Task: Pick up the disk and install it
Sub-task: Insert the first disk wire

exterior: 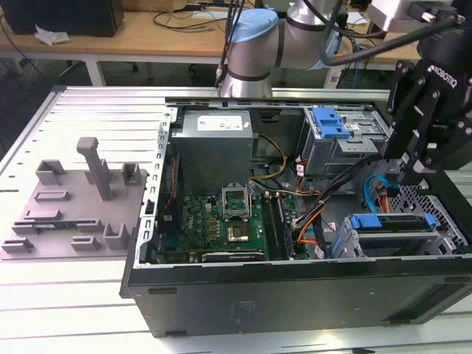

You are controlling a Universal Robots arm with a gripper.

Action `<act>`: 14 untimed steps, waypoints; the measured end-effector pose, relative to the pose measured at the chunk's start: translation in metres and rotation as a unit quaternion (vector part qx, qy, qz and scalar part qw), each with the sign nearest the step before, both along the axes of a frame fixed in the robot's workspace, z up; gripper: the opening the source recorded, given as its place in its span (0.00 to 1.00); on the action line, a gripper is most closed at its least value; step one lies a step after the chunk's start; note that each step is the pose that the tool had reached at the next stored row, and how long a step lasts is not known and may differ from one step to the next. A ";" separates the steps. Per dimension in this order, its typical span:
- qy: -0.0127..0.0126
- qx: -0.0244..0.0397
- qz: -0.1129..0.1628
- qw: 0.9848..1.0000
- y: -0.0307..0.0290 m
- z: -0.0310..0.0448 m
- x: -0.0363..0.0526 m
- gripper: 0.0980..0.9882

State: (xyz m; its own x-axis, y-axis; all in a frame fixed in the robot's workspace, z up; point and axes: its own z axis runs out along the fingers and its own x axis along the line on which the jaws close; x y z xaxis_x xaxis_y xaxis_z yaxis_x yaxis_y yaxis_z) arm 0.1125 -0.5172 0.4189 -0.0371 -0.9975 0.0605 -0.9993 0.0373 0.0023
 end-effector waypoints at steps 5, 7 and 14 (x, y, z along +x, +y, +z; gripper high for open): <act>0.001 -0.014 0.000 1.000 0.0202 -0.0001 0.0059 0.45; 0.005 -0.014 0.000 1.000 0.0241 -0.0009 0.0188 0.45; 0.014 -0.048 0.000 0.999 0.0445 -0.0056 0.0446 0.45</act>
State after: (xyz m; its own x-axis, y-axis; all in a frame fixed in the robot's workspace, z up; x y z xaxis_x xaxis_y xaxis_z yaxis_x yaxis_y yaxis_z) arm 0.1571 -0.4727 0.4133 -0.0346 -0.9869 0.1575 -0.9989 0.0392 0.0260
